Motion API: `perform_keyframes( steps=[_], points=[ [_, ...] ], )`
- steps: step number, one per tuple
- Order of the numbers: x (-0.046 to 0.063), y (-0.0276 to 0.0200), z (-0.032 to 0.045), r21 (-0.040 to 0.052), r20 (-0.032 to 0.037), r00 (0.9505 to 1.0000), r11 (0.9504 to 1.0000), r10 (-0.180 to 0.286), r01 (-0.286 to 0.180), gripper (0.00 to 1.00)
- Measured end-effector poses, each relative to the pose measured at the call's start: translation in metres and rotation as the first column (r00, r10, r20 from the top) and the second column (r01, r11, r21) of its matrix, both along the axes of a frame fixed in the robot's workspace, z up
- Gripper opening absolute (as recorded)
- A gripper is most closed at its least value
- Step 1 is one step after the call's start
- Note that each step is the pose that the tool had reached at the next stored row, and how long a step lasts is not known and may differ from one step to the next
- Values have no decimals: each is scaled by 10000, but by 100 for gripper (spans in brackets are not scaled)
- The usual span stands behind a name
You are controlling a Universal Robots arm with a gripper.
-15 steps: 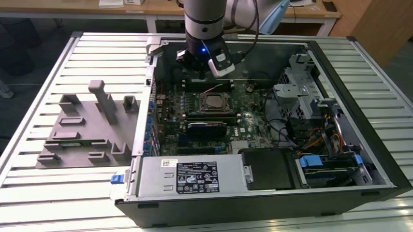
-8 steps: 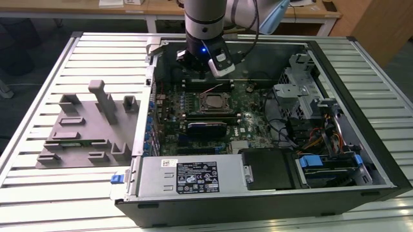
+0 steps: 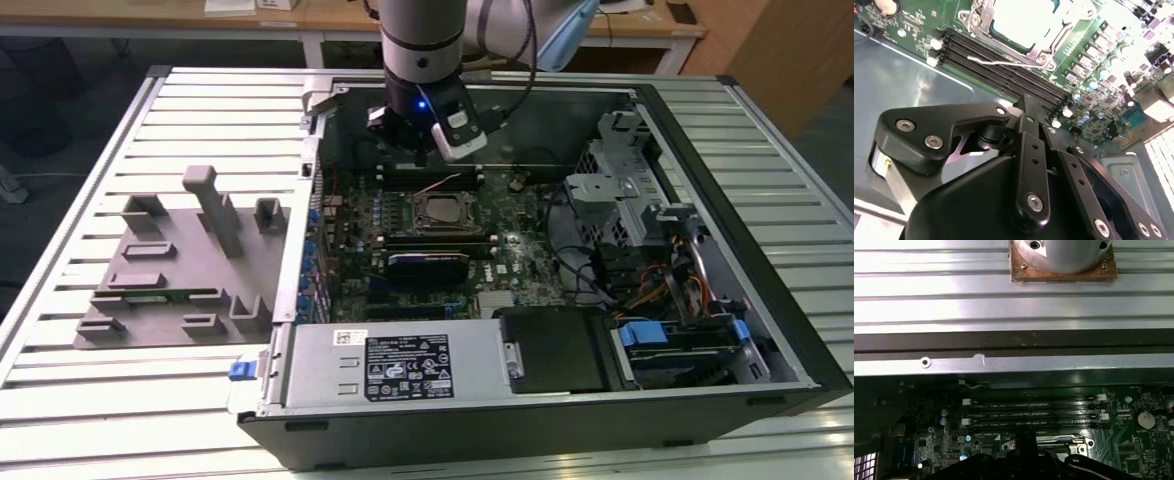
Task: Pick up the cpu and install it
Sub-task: 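Install the first cpu locking lever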
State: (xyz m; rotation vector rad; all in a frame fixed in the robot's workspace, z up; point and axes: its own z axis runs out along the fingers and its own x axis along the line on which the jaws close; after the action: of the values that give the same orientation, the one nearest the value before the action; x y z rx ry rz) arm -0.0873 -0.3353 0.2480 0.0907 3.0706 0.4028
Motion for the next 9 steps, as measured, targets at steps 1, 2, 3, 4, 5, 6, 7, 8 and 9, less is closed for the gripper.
perform_keyframes(
  steps=[1,2,3,4,5,6,7,8,9],
  points=[
    [0,0,-6,-11,30,10000,10000,-23,24,11],
    [0,0,-13,-16,51,10000,10000,-55,55,11],
    [0,-1,-22,-18,64,9999,10000,-93,93,11],
    [0,-1,-30,-19,69,9999,9999,-135,135,11],
    [0,-1,-37,-21,71,9998,9998,-182,182,11],
    [0,-2,-44,-21,73,9997,9997,-236,237,11],
    [0,-2,-52,-22,74,9995,9996,-298,298,11],
    [0,-2,-59,-22,77,9993,9993,-365,365,11],
    [0,-2,-64,-26,80,9990,9991,-432,432,11]
  ],
)
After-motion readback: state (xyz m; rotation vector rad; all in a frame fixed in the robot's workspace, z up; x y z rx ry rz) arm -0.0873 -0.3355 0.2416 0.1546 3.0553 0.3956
